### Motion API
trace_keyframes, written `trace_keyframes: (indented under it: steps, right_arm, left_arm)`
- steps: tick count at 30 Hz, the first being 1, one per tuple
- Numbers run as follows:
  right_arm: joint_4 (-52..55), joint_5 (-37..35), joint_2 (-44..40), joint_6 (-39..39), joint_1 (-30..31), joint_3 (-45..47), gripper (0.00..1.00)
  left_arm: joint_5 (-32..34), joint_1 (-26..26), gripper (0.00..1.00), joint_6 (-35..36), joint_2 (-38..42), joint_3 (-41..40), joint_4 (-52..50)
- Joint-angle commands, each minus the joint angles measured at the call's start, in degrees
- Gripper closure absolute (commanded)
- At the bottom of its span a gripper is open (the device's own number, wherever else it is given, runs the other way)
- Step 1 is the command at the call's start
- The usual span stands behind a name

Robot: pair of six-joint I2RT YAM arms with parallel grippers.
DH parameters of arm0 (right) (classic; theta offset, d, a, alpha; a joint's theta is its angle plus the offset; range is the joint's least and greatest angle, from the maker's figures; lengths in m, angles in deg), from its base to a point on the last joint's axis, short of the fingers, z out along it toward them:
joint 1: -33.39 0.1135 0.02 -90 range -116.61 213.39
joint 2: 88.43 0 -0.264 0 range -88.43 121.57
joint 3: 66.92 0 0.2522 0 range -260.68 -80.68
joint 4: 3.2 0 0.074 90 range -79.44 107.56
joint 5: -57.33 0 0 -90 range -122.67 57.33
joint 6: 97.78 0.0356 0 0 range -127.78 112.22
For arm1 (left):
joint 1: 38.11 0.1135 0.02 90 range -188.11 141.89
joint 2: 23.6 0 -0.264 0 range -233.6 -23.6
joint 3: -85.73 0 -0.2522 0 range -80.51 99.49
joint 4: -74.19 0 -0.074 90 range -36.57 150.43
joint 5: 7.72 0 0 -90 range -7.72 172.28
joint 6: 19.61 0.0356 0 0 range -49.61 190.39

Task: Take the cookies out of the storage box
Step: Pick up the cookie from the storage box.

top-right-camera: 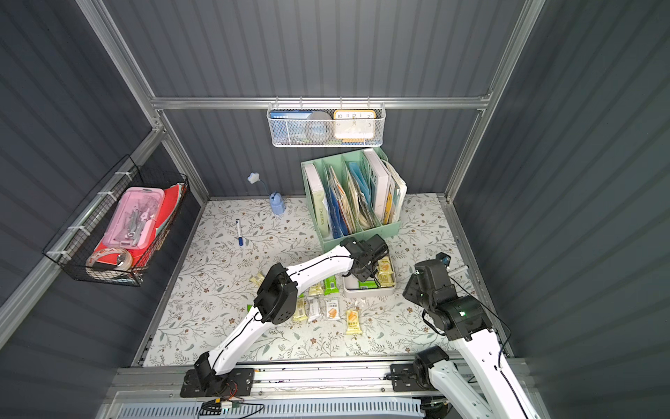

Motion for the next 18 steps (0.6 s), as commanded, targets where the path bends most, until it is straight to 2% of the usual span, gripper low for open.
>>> trace_keyframes:
  steps: [1, 5, 12, 18]
  right_arm:
    - [0.34, -0.31, -0.18, 0.39, -0.28, 0.50, 0.42]
    - [-0.40, 0.90, -0.45, 0.40, -0.24, 0.89, 0.42]
    - [-0.70, 1.72, -0.77, 0.92, -0.23, 1.29, 0.42]
    - [-0.68, 1.71, -1.48, 1.37, -0.23, 1.82, 0.42]
  left_arm:
    - [-1.55, -0.36, 0.41, -4.57, 3.54, -0.18, -3.11]
    - [-0.50, -0.36, 0.34, -6.42, 4.69, -1.44, -0.22]
    - [2.61, 0.14, 0.34, -6.61, 2.95, 1.16, -1.23]
    - [1.66, 2.06, 0.34, -5.86, 1.94, 0.50, -1.35]
